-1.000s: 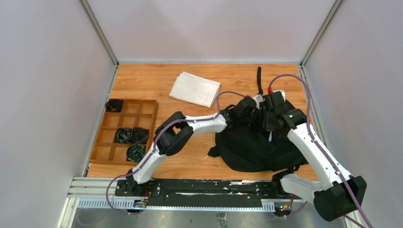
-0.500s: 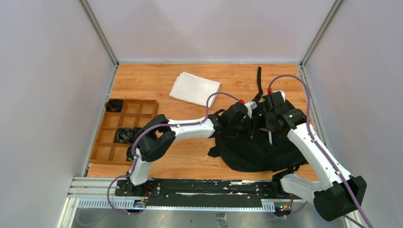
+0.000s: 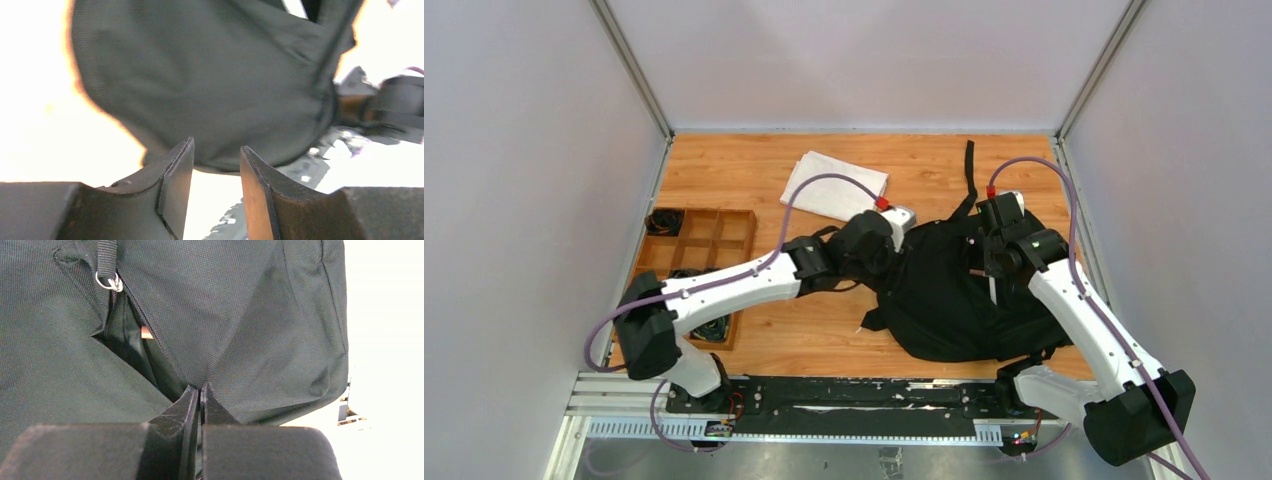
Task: Pack the student bag
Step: Place the stationery in the student bag, then pick up the stationery from the center of the board, then place the stationery in the student bag.
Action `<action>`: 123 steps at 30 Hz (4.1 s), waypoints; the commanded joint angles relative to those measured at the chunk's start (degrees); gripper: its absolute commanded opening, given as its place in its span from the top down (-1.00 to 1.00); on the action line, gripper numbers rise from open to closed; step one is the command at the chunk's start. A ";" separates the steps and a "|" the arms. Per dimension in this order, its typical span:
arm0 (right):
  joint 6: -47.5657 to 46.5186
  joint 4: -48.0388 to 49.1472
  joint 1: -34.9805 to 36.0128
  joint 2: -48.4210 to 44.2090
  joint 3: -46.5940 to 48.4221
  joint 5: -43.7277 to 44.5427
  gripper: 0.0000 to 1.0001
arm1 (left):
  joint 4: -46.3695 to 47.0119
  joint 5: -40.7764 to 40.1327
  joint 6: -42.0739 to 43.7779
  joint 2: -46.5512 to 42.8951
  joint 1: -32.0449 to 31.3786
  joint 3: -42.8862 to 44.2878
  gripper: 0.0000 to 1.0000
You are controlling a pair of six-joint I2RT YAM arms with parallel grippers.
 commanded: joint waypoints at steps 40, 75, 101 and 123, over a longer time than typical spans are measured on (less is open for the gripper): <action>-0.59 -1.60 -0.63 0.03 0.47 0.75 1.00 | -11.27 -4.87 22.92 36.70 19.52 21.51 0.03; 1.38 -0.73 -0.67 -1.11 0.19 -0.49 1.00 | 2.37 22.76 -2.40 2.06 9.00 3.50 1.00; 1.50 -1.03 -0.63 -3.88 -0.36 -2.34 1.00 | 25.54 28.80 -26.60 29.41 1.40 17.19 1.00; 1.72 -2.76 -0.63 -6.28 -0.33 -2.97 1.00 | 25.57 20.80 -36.67 42.31 5.43 30.65 1.00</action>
